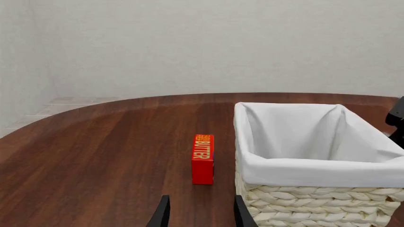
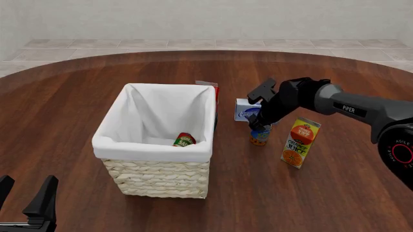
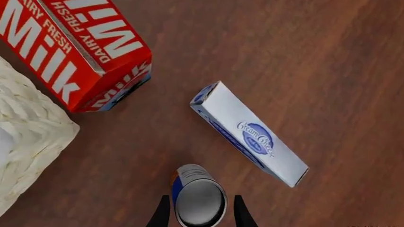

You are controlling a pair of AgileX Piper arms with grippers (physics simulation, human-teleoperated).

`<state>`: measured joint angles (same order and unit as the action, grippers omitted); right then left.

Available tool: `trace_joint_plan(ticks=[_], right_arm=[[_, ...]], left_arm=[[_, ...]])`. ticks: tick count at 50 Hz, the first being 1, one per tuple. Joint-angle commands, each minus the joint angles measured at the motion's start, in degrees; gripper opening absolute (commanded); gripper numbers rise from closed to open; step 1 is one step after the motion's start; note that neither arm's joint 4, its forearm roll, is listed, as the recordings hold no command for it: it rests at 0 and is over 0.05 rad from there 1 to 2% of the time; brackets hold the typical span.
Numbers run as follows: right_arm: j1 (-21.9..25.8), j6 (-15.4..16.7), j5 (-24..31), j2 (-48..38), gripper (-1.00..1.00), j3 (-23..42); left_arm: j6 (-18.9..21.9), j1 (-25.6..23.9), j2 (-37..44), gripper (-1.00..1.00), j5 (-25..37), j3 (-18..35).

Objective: Pick up the alphabet soup and the tomato sauce, and put them in the basket.

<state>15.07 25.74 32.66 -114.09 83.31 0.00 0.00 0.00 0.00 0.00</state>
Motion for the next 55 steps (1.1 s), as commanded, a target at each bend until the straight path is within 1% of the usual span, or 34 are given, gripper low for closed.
trace_joint_plan(ticks=[1, 24, 35, 55], right_arm=[[-0.11, -0.04, -0.67, -0.45, 1.00, -0.63], [-0.64, 0.20, -2.15, -1.03, 1.00, -1.97], [-0.25, -0.40, -2.66, -1.40, 1.00, -2.56], [-0.33, -0.52, -3.79, -2.57, 1.00, -3.27]], left_arm=[[0.00, 0.00, 0.00, 1.00, 0.00, 0.00], [0.00, 0.00, 0.00, 1.00, 0.00, 0.00], [0.00, 0.00, 0.00, 1.00, 0.00, 0.00], [0.00, 0.00, 0.00, 1.00, 0.00, 0.00]])
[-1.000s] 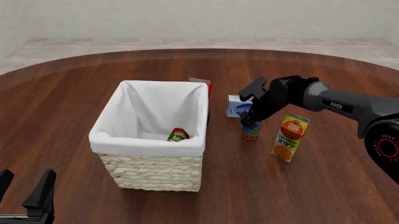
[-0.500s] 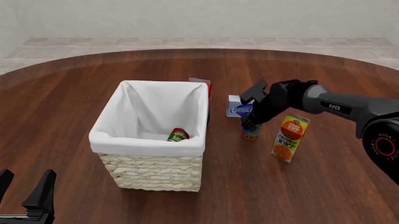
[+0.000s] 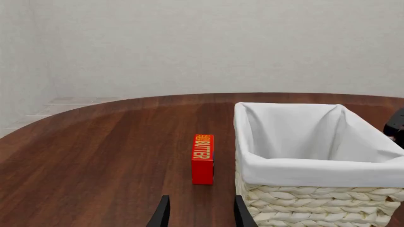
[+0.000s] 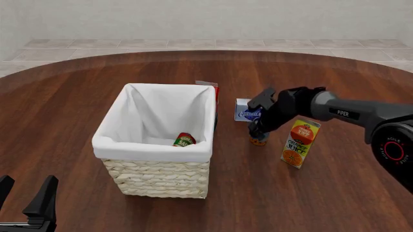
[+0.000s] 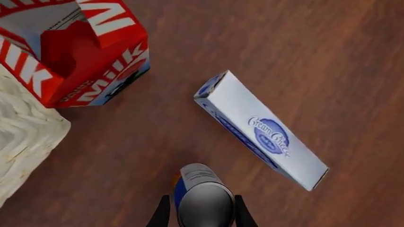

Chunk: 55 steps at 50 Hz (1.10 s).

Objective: Pick up the alphabet soup and the tomato sauce, and put them in the basket.

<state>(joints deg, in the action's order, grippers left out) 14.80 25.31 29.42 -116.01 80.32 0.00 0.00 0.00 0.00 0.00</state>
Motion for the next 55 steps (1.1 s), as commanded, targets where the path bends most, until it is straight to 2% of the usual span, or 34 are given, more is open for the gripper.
trace_joint_plan(ticks=[1, 18, 19, 55], right_arm=[[-0.13, -0.04, -0.64, -0.75, 1.00, -0.29], [-1.20, 0.85, -1.39, -0.40, 1.00, -0.62], [-0.79, 0.56, -1.28, 0.04, -1.00, -0.63], [0.76, -0.02, 1.79, 4.42, -1.00, 1.12]], left_arm=[[0.00, 0.00, 0.00, 1.00, 0.00, 0.00], [0.00, 0.00, 0.00, 1.00, 0.00, 0.00], [0.00, 0.00, 0.00, 1.00, 0.00, 0.00], [0.00, 0.00, 0.00, 1.00, 0.00, 0.00]])
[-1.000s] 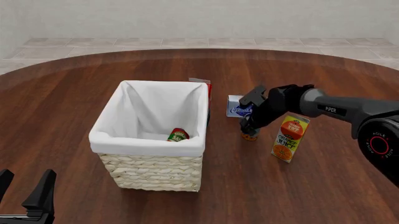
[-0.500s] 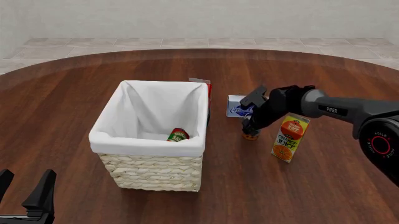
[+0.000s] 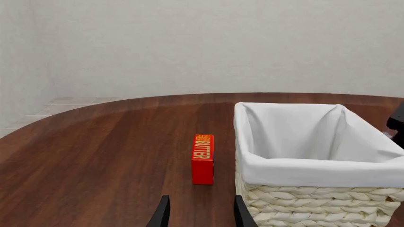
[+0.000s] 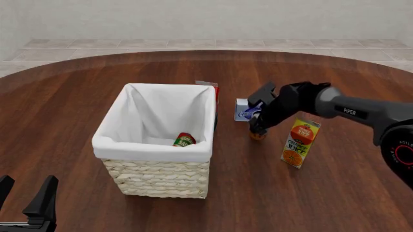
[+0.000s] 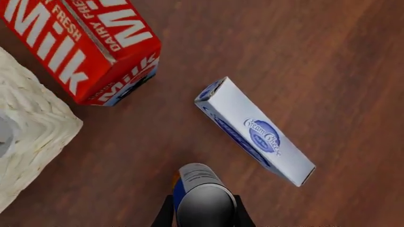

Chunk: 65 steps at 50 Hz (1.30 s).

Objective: Pick up the alphabet soup and the tomato sauce, and put them in the basket.

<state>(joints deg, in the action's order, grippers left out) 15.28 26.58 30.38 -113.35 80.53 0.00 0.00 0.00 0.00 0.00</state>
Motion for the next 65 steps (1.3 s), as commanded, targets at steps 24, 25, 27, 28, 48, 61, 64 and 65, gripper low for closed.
trace_joint_plan(ticks=[24, 25, 27, 28, 48, 61, 64, 65], right_arm=[[1.45, -1.53, 1.80, 5.57, -1.00, -0.10], [1.45, -1.53, 1.80, 5.57, -1.00, -0.10], [1.48, -1.53, 1.94, 5.73, -1.00, -0.03], [1.52, -1.54, 2.10, 6.00, -1.00, 0.03], [2.81, -1.90, 3.97, 9.57, -1.00, 0.43], [3.22, -1.98, 5.26, 11.28, -1.00, 1.52], [3.34, -2.18, 5.53, 11.77, -1.00, 1.66], [3.43, -2.19, 5.57, 11.93, -1.00, 1.57]], left_arm=[[0.00, 0.00, 0.00, 1.00, 0.00, 0.00], [0.00, 0.00, 0.00, 1.00, 0.00, 0.00], [0.00, 0.00, 0.00, 1.00, 0.00, 0.00], [0.00, 0.00, 0.00, 1.00, 0.00, 0.00], [0.00, 0.00, 0.00, 1.00, 0.00, 0.00], [0.00, 0.00, 0.00, 1.00, 0.00, 0.00], [0.00, 0.00, 0.00, 1.00, 0.00, 0.00], [0.00, 0.00, 0.00, 1.00, 0.00, 0.00]])
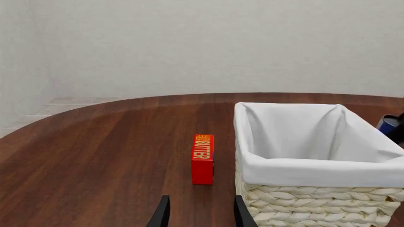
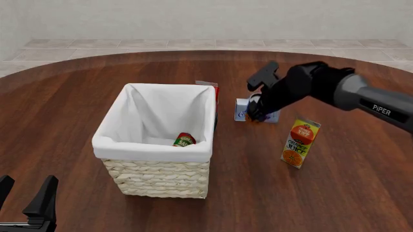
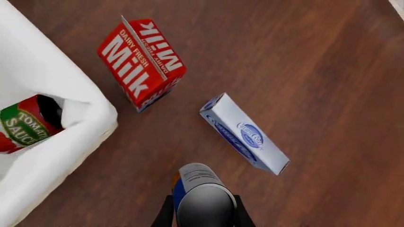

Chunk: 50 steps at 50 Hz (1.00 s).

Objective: Pick up the alphabet soup and the tomato sauce, and put them in the basket.

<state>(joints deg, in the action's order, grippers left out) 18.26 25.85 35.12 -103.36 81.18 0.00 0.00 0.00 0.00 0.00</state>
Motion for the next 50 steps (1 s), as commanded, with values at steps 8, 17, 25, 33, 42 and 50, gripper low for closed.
trace_joint_plan(ticks=[8, 17, 25, 33, 42, 50], right_arm=[[0.77, -1.86, 1.66, 3.16, -1.00, 1.62], [0.99, -2.03, 2.32, 4.12, -1.00, 1.96], [1.16, -1.83, 3.39, 5.07, -1.00, 3.11], [1.98, -2.34, 4.96, 6.23, -1.00, 4.92], [2.42, -2.37, 5.95, 7.48, -1.00, 5.66], [3.42, -2.87, 7.09, 8.51, -1.00, 7.05]], left_arm=[[0.00, 0.00, 0.00, 1.00, 0.00, 0.00], [0.00, 0.00, 0.00, 1.00, 0.00, 0.00], [0.00, 0.00, 0.00, 1.00, 0.00, 0.00], [0.00, 0.00, 0.00, 1.00, 0.00, 0.00], [0.00, 0.00, 0.00, 1.00, 0.00, 0.00], [0.00, 0.00, 0.00, 1.00, 0.00, 0.00]])
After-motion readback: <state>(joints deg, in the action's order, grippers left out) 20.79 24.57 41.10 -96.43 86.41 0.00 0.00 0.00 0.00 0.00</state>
